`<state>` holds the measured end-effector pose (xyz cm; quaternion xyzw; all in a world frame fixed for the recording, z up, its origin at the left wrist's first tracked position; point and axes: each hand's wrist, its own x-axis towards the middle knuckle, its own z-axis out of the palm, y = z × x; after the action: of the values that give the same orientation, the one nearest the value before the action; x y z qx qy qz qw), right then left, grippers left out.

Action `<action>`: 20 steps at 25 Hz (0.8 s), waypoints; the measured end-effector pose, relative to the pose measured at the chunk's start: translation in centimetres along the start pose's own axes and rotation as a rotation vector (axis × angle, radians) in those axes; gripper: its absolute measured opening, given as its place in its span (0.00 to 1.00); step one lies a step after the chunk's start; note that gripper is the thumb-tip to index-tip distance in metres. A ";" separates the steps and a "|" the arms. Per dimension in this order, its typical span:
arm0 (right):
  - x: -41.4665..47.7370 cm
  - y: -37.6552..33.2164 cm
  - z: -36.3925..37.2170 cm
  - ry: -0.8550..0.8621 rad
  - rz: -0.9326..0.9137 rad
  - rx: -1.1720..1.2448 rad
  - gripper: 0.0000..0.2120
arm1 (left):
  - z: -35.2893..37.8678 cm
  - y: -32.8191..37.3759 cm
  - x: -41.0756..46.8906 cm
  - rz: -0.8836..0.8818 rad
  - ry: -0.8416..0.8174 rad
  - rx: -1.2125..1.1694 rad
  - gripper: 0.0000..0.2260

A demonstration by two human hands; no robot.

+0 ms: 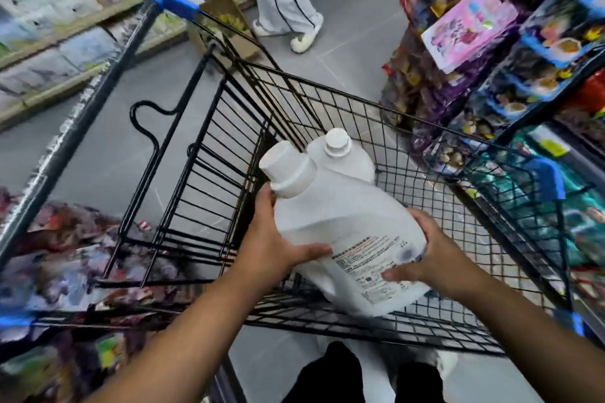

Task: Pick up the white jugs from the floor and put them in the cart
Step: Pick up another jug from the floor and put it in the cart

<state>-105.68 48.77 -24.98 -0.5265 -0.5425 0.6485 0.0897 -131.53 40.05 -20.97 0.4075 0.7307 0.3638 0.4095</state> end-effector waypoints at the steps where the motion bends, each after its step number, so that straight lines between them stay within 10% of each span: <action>1: 0.7 0.6 0.2 -0.001 -0.007 -0.012 0.49 | 0.2 -0.8 0.4 0.002 0.008 -0.010 0.53; 20: 11.8 10.9 4.7 -0.004 0.056 -0.144 0.48 | 3.3 -10.4 6.9 0.010 -0.116 0.310 0.57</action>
<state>-109.51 49.71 -41.28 -0.5450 -0.5732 0.6110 0.0322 -133.94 42.64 -33.41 0.4897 0.7511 0.2245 0.3816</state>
